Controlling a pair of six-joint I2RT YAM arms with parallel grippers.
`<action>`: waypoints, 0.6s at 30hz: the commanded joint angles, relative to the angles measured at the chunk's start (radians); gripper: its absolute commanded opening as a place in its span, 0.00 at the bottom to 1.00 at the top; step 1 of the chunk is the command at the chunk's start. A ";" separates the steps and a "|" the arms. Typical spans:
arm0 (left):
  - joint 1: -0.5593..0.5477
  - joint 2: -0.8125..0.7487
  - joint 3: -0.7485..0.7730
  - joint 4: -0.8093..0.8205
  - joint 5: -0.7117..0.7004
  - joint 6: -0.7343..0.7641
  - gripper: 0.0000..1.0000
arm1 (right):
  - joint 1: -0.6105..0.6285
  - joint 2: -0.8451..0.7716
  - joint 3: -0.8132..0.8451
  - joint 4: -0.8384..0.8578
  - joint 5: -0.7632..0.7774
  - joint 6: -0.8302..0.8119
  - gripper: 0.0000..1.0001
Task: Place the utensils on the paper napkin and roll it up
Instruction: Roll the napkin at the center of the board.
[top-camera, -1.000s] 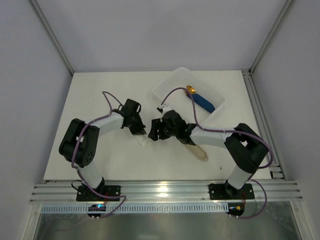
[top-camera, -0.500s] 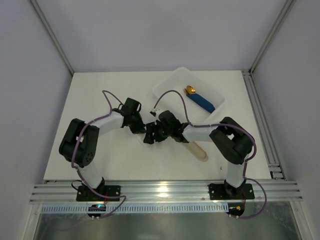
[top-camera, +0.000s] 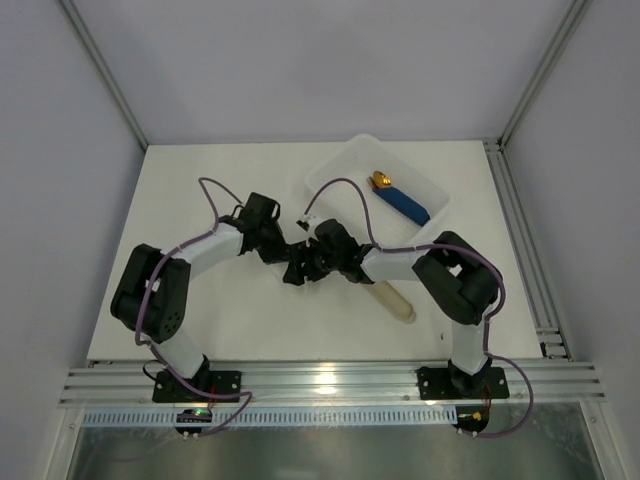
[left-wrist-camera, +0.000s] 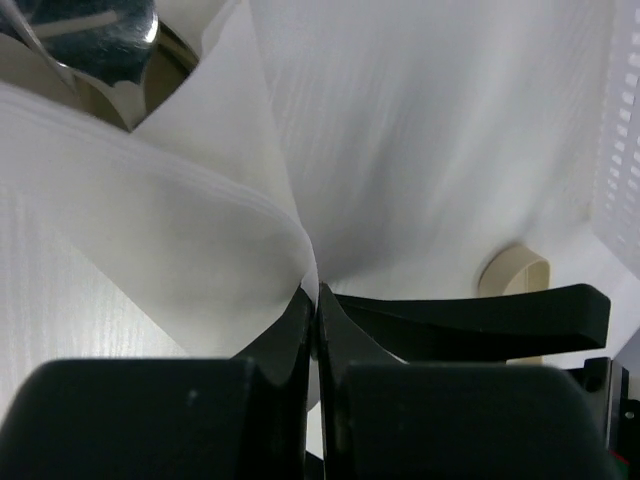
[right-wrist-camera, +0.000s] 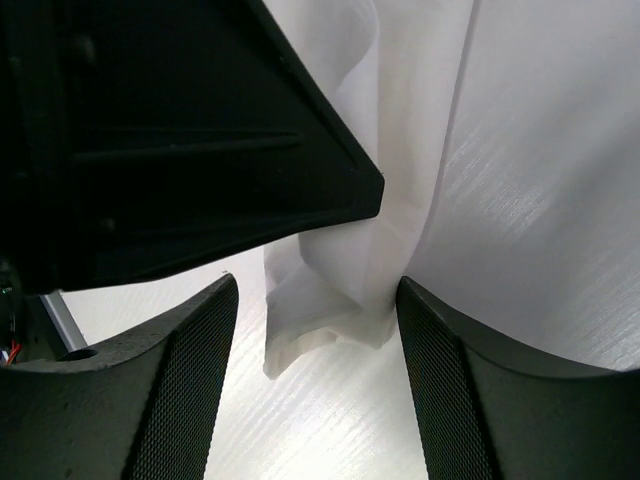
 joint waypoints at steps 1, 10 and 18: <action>-0.004 -0.056 0.023 0.014 -0.016 -0.020 0.00 | 0.000 0.021 0.027 0.048 0.005 -0.009 0.67; -0.010 -0.024 0.047 0.023 -0.010 -0.031 0.00 | -0.020 0.015 0.011 0.066 0.033 0.041 0.63; -0.012 -0.012 0.050 0.040 -0.007 -0.043 0.00 | -0.051 0.021 -0.054 0.173 0.017 0.153 0.57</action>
